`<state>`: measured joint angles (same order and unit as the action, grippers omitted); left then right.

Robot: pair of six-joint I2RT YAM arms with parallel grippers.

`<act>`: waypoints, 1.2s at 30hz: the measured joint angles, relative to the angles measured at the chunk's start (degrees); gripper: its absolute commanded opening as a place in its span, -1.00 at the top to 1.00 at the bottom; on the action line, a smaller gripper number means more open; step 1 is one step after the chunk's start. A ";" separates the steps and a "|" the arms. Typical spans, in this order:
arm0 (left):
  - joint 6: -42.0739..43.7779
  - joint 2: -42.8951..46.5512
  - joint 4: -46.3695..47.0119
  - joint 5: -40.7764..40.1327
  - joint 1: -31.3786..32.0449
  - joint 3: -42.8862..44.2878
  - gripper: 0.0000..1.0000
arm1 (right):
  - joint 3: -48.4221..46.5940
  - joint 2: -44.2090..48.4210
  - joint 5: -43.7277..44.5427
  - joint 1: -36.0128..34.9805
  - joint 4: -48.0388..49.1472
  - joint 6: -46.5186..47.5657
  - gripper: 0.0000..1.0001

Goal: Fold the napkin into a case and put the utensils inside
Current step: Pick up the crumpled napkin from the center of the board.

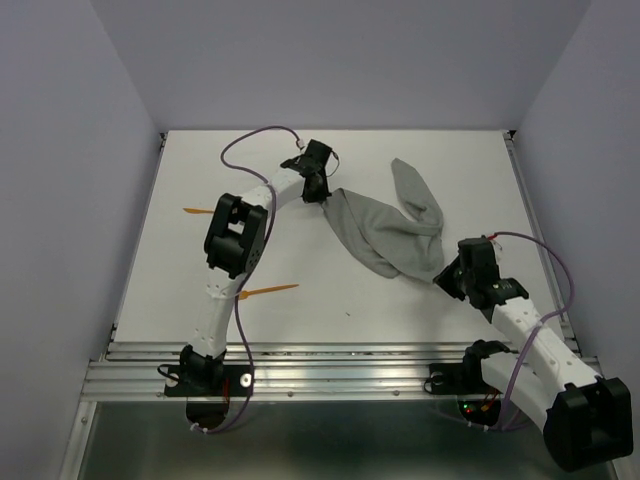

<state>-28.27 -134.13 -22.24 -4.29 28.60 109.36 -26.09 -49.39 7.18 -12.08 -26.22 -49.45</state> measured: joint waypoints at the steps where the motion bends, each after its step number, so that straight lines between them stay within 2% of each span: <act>1: 0.17 0.42 0.04 0.00 0.00 -0.57 1.00 | -0.61 -0.13 0.31 0.00 -0.31 0.04 0.99; 8: 1.97 8.79 -1.25 1.03 -1.46 -5.42 1.00 | -11.41 -5.44 4.48 0.04 -2.08 3.39 0.99; 15: 2.69 23.12 0.31 6.10 -9.14 -4.11 1.00 | -38.32 -22.84 5.88 2.54 -1.49 11.08 0.99; 18: 2.99 26.97 0.48 7.23 -12.28 -1.44 1.00 | -48.57 -26.53 5.70 3.34 -0.44 13.64 0.99; 24: 5.05 35.69 0.50 7.58 -14.51 -0.15 1.00 | -61.94 -27.10 5.66 3.50 -0.13 16.85 0.99; 36: 8.31 52.59 0.52 6.10 -15.98 3.08 1.00 | -77.37 -20.11 6.01 3.50 -0.48 22.95 0.99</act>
<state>-19.97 -81.54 -21.71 1.80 12.62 112.44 -103.46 -69.49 13.19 -8.58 -26.70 -26.50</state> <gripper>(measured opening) 0.019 0.015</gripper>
